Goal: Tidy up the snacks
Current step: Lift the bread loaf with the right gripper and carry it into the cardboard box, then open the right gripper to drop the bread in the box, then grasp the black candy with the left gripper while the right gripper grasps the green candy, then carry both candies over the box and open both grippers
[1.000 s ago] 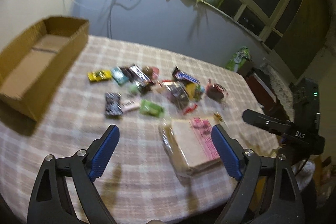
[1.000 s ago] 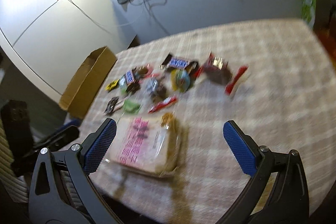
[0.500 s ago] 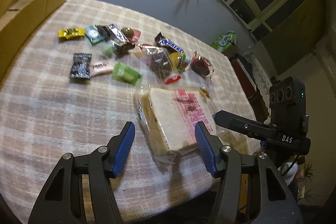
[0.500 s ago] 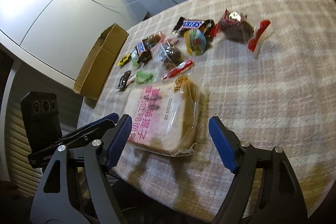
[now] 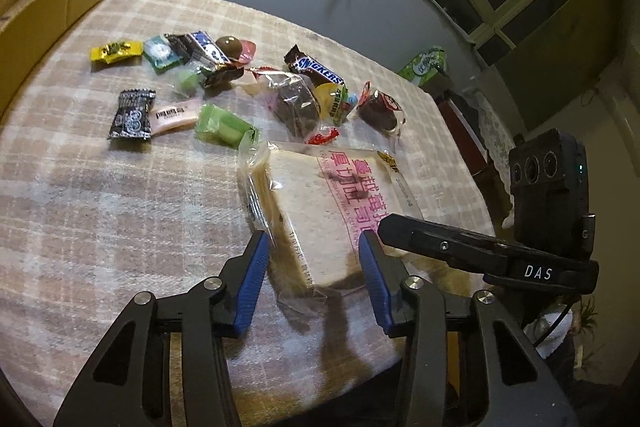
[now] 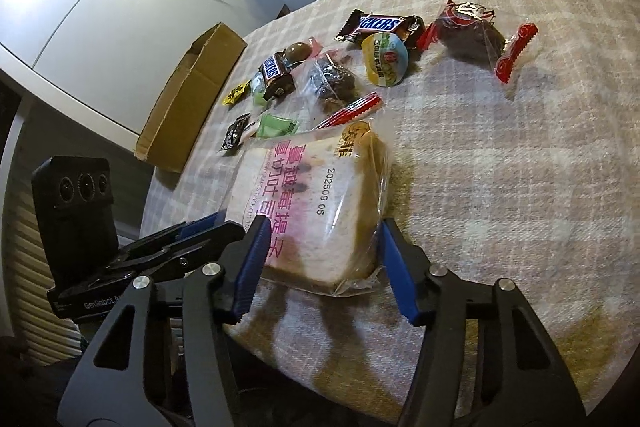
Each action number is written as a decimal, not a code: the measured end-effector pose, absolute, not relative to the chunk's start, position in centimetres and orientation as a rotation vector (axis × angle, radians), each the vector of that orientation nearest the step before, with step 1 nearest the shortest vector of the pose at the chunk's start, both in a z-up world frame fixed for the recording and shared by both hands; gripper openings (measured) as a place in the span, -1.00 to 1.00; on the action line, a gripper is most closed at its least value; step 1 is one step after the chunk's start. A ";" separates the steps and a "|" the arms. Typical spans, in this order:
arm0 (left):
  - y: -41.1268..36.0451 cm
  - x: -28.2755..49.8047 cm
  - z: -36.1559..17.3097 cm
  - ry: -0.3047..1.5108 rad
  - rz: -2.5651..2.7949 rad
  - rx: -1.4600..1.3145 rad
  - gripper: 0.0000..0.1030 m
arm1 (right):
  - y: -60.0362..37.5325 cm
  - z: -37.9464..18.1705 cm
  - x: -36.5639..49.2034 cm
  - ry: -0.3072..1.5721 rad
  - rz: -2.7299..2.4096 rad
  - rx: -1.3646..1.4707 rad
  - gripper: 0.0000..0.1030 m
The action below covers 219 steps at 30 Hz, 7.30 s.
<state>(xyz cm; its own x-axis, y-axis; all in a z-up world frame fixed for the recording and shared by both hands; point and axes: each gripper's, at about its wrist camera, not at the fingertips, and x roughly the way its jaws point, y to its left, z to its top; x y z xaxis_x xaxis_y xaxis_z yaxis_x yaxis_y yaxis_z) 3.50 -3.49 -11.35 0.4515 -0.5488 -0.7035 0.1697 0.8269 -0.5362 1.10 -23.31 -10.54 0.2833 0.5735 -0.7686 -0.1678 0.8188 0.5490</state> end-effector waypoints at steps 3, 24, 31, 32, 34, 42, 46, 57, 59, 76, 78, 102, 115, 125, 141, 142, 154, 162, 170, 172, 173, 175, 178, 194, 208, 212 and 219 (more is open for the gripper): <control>-3.4 3.3 -11.0 0.996 -0.450 -0.402 -0.14 | -22.8 -10.5 1.1 1.186 0.515 0.378 0.09; 5.1 2.1 -6.7 0.819 -0.311 -0.419 -0.14 | -12.6 -5.1 4.1 1.093 0.661 0.211 0.08; 9.4 2.3 -5.7 0.762 -0.231 -0.429 -0.14 | -7.5 -3.8 5.7 1.062 0.733 0.165 0.08; 10.1 2.3 -5.5 0.752 -0.217 -0.429 -0.14 | -6.5 -3.6 6.0 1.058 0.746 0.156 0.08; 11.4 2.4 -5.2 0.736 -0.193 -0.432 -0.14 | -4.9 -3.3 6.6 1.049 0.764 0.137 0.08; 16.0 3.1 -4.9 0.702 -0.097 -0.446 -0.14 | 1.4 -3.3 9.6 1.043 0.830 0.088 0.08; 17.8 3.5 -5.2 0.700 -0.056 -0.444 -0.14 | 3.9 -3.9 11.3 1.057 0.855 0.067 0.08; 21.2 5.0 -6.9 0.722 0.018 -0.455 -0.14 | 8.6 -6.3 14.0 1.102 0.884 0.032 0.08; 21.5 5.2 -7.0 0.724 0.024 -0.459 -0.15 | 9.2 -6.6 14.4 1.103 0.888 0.021 0.08; 21.6 5.1 -7.1 0.724 0.065 -0.445 -0.15 | 8.0 -6.6 14.7 1.073 0.834 -0.006 0.11; 21.4 4.8 -6.9 0.720 0.068 -0.438 -0.15 | 7.5 -6.4 14.5 1.069 0.829 -0.005 0.29; 11.7 4.9 -5.9 0.740 -0.058 -0.312 0.13 | -10.2 -5.6 8.7 0.927 0.510 -0.119 0.65; 5.4 7.4 -9.5 0.861 -0.153 -0.254 0.11 | -16.6 -7.9 6.4 0.973 0.492 -0.066 0.47; 4.0 8.4 -11.2 0.917 -0.152 -0.205 -0.17 | -11.9 -10.0 5.9 1.007 0.676 -0.219 -0.02; 3.1 9.9 -12.4 0.959 -0.163 -0.159 -0.38 | -9.3 -12.5 8.4 1.060 0.719 -0.315 -0.17; 3.1 10.0 -12.5 0.958 -0.162 -0.158 -0.42 | -9.2 -12.5 8.5 1.060 0.721 -0.320 -0.17; 3.6 10.1 -12.5 0.953 -0.169 -0.160 -0.61 | -8.6 -12.6 8.8 1.071 0.756 -0.404 -0.31; 3.6 9.9 -12.5 0.940 -0.164 -0.169 -0.61 | -9.5 -12.4 8.6 1.072 0.722 -0.371 -0.58; 4.4 9.2 -11.7 0.911 -0.155 -0.188 -0.61 | -10.0 -10.8 8.5 1.042 0.710 -0.314 -0.58; 4.7 9.0 -11.3 0.899 -0.149 -0.197 -0.61 | -10.0 -10.2 8.4 1.029 0.705 -0.307 -0.59; 4.9 8.8 -11.0 0.890 -0.146 -0.199 -0.61 | -10.0 -9.9 8.4 1.025 0.709 -0.301 -0.59; 5.3 8.6 -10.6 0.878 -0.142 -0.204 -0.61 | -9.8 -9.4 8.3 1.014 0.713 -0.295 -0.59; 6.1 8.1 -9.8 0.854 -0.132 -0.212 -0.61 | -9.1 -8.5 8.3 0.991 0.721 -0.296 -0.59; 13.2 5.4 -6.5 0.737 -0.007 -0.278 -0.61 | -1.4 -4.5 10.1 0.889 0.807 -0.299 -0.59; 18.5 4.5 -6.5 0.704 0.101 -0.320 -0.61 | 7.0 -4.5 12.4 0.877 0.877 -0.329 -0.59; 19.2 4.7 -6.9 0.707 0.112 -0.322 -0.61 | 8.5 -5.0 13.2 0.884 0.882 -0.344 -0.59; 19.7 5.1 -7.2 0.713 0.118 -0.337 -0.61 | 10.3 -6.3 14.3 0.910 0.884 -0.356 -0.58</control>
<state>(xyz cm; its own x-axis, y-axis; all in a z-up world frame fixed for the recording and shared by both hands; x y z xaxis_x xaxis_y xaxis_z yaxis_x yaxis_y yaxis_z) 5.06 19.75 -7.22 0.7526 -0.0075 -0.6584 -0.2199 0.9397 -0.2621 14.27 10.27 -6.31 0.3049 0.5095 -0.8047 -0.7893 0.6079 0.0858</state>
